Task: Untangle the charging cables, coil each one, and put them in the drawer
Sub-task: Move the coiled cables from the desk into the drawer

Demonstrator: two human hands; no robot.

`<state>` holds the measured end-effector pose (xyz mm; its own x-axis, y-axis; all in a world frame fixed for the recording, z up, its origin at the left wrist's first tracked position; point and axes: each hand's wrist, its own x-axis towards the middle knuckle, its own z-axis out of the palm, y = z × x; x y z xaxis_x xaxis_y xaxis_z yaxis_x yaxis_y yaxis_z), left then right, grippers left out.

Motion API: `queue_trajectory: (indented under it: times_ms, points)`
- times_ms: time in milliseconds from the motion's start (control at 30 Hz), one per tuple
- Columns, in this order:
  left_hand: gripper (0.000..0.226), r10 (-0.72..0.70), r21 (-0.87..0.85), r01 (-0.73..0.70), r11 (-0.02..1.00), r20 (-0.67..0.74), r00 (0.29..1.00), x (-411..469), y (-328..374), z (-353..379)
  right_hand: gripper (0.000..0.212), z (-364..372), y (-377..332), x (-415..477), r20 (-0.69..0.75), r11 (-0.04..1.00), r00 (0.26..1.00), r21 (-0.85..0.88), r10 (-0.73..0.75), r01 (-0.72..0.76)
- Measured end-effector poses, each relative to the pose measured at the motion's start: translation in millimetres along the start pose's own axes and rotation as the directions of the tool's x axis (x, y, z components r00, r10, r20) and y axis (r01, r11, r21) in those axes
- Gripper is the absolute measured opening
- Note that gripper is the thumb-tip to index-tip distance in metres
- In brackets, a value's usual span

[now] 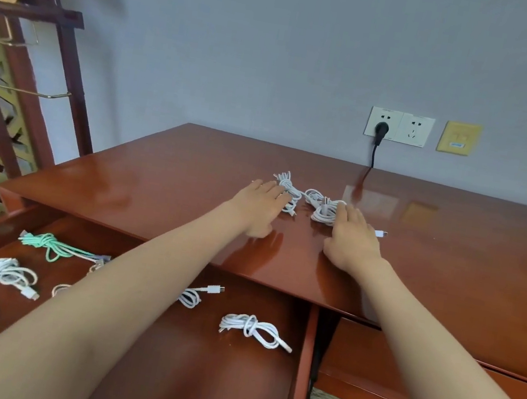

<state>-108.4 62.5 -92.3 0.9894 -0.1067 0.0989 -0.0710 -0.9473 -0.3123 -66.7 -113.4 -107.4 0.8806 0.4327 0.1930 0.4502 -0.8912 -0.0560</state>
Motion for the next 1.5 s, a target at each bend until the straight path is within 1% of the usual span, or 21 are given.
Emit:
queue_trajectory:
  times_ms: [133,267,333,433,500,567,600,700,767,833,900,1000,1067,1167,1300,1400,1500]
  points:
    - [0.072,-0.041,-0.011,0.042,0.999,0.090,0.995,15,-3,-2,0.063,3,-2,6,0.014,1.000,1.000,-0.026,0.003,-0.002]
    - [0.073,-0.070,-0.071,0.081,0.994,0.149,0.986,23,-8,0,0.055,-3,1,11,0.026,0.997,0.999,-0.076,0.031,-0.029]
    - [0.070,-0.072,-0.077,0.082,0.994,0.117,0.991,25,-8,1,0.046,-7,3,13,0.016,0.993,0.999,-0.117,0.028,-0.026]
    - [0.053,-0.088,-0.075,0.090,0.993,0.029,0.996,29,-11,3,0.037,-10,6,16,-0.039,0.992,0.999,-0.126,0.022,-0.027]
    - [0.042,-0.110,-0.120,0.115,0.986,0.043,0.993,30,-16,3,0.035,-9,10,16,-0.043,0.993,0.999,-0.115,0.007,-0.012]
    - [0.039,-0.113,-0.193,0.128,0.973,0.083,0.990,26,-19,3,0.035,-6,13,14,-0.030,0.996,1.000,-0.092,-0.008,0.005]
    - [0.038,-0.113,-0.216,0.128,0.968,0.080,0.990,24,-21,3,0.035,-6,15,13,-0.030,0.997,0.999,-0.081,-0.011,0.009]
    - [0.035,-0.107,-0.255,0.105,0.961,0.005,0.994,18,-27,5,0.036,-5,17,8,-0.053,0.997,0.998,-0.074,-0.020,0.016]
    - [0.029,-0.110,-0.306,0.110,0.946,0.016,0.994,14,-32,7,0.037,-5,15,3,-0.056,0.999,0.998,-0.038,-0.025,0.023]
    - [0.025,-0.118,-0.371,0.141,0.918,0.085,0.989,9,-33,8,0.037,-5,13,0,-0.046,0.999,0.999,0.041,-0.019,0.021]
    - [0.029,-0.107,-0.319,0.127,0.939,0.080,0.991,5,-30,8,0.031,-7,9,-3,-0.030,0.994,1.000,0.113,0.006,-0.003]
    - [0.047,-0.066,-0.177,0.064,0.982,-0.005,0.998,1,-28,6,0.026,-10,5,-6,-0.028,0.985,0.999,0.170,0.038,-0.032]
    - [0.045,-0.042,-0.144,0.041,0.989,-0.006,0.999,-2,-28,6,0.025,-11,2,-9,-0.033,0.979,0.999,0.200,0.037,-0.030]
    - [0.038,-0.033,-0.261,0.044,0.964,0.045,0.998,-12,-30,5,0.025,-18,-6,-16,-0.044,0.967,0.999,0.254,0.008,0.004]
    - [0.042,0.009,-0.272,0.020,0.962,0.102,0.995,-35,-37,-4,0.023,-29,-21,-27,-0.060,0.942,0.998,0.333,-0.026,0.044]
    - [0.040,0.025,-0.307,0.016,0.952,0.129,0.991,-59,-45,-14,0.022,-35,-32,-35,-0.008,0.926,0.995,0.365,-0.101,0.097]
    - [0.035,0.020,-0.362,0.049,0.931,0.185,0.983,-84,-54,-21,0.014,-43,-47,-45,0.117,0.906,0.975,0.405,-0.187,0.125]
